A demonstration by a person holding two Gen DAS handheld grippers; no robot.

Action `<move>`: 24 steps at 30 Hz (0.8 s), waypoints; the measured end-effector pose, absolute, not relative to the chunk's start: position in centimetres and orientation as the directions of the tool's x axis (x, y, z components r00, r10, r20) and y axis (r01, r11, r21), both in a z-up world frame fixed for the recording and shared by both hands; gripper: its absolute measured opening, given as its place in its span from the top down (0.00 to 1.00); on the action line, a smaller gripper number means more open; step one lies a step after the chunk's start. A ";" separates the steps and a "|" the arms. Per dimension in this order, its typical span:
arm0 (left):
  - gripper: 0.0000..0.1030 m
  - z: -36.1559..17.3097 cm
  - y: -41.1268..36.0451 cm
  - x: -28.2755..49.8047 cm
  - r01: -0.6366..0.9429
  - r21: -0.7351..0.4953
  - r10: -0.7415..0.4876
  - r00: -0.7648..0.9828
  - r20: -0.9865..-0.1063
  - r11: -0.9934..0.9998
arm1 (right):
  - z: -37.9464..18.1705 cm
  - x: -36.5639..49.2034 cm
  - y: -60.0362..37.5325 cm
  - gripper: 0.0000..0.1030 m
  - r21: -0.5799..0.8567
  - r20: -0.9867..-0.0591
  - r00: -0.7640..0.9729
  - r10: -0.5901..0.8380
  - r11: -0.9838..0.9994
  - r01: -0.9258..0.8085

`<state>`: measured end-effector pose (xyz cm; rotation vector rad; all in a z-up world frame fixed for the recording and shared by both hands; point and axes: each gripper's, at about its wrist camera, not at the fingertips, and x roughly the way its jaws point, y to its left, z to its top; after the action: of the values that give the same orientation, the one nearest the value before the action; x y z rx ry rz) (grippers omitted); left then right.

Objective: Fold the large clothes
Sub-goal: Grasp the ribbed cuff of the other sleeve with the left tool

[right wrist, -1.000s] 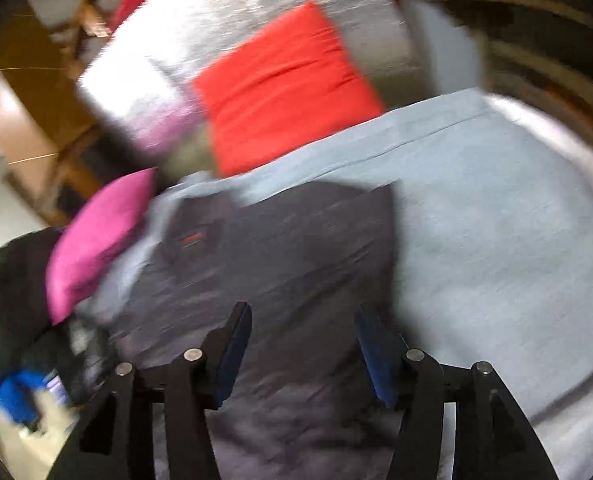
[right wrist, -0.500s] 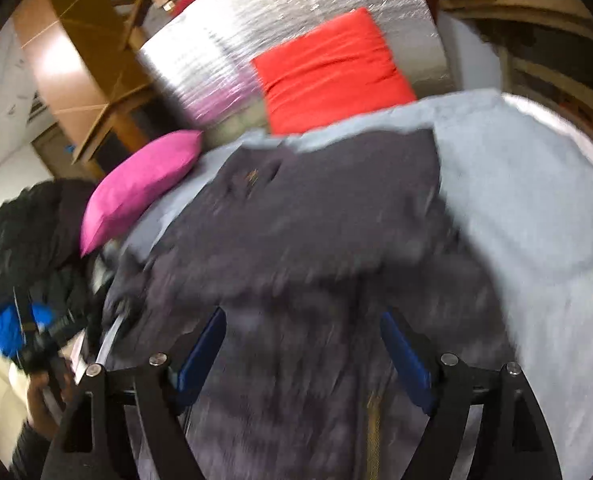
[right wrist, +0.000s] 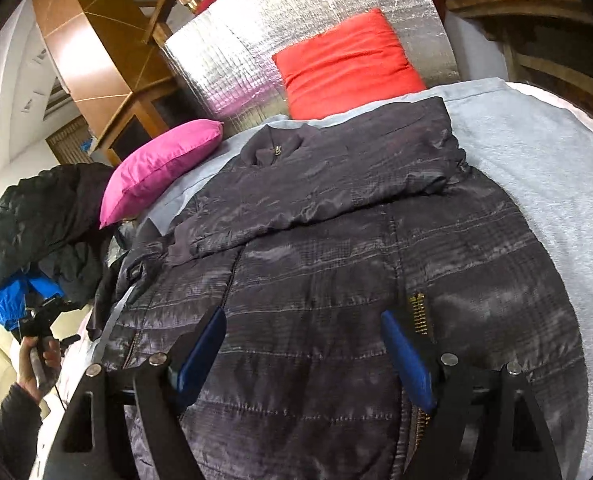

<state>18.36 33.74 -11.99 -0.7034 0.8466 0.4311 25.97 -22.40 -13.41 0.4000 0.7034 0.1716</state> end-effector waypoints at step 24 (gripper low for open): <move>0.87 -8.3 28.8 26.5 -0.442 0.105 0.293 0.381 -0.877 0.891 | -14.0 25.8 -23.4 0.20 0.488 -0.551 0.756 0.352 0.871 -0.050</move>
<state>26.48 28.80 -8.30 -0.1557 1.0828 0.4715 25.76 -23.41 -14.03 0.4707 0.6826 0.2286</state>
